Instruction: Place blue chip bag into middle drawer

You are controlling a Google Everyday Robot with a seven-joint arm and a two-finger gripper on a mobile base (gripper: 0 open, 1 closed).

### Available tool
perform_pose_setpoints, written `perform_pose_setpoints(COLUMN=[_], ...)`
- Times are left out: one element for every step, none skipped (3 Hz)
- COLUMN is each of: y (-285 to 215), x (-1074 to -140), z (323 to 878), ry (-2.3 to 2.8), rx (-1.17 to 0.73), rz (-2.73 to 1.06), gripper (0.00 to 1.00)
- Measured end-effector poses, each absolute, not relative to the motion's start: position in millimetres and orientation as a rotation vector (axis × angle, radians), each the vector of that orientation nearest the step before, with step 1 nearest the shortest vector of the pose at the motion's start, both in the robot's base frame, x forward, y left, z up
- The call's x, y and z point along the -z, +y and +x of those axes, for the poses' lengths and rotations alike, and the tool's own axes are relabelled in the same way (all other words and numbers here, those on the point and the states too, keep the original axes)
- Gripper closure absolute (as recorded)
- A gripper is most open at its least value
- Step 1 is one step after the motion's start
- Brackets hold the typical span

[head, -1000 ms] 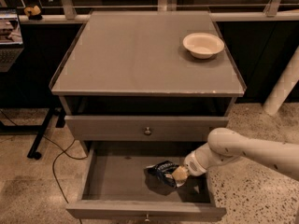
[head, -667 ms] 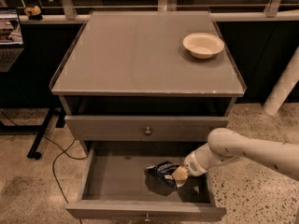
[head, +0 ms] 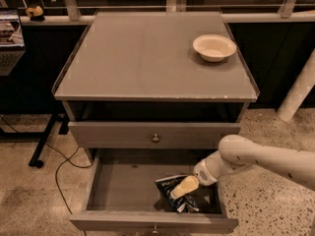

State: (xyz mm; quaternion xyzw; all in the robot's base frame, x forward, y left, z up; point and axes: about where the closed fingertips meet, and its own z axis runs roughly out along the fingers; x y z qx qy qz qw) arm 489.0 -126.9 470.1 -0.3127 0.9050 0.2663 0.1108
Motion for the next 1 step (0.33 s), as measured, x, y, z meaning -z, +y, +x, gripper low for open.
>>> perform_pose_setpoints(y=[-126.9], x=[-470.1], z=[489.0], ry=[2.659], rx=[-0.782], rz=[-0.918], gripper=[0.00])
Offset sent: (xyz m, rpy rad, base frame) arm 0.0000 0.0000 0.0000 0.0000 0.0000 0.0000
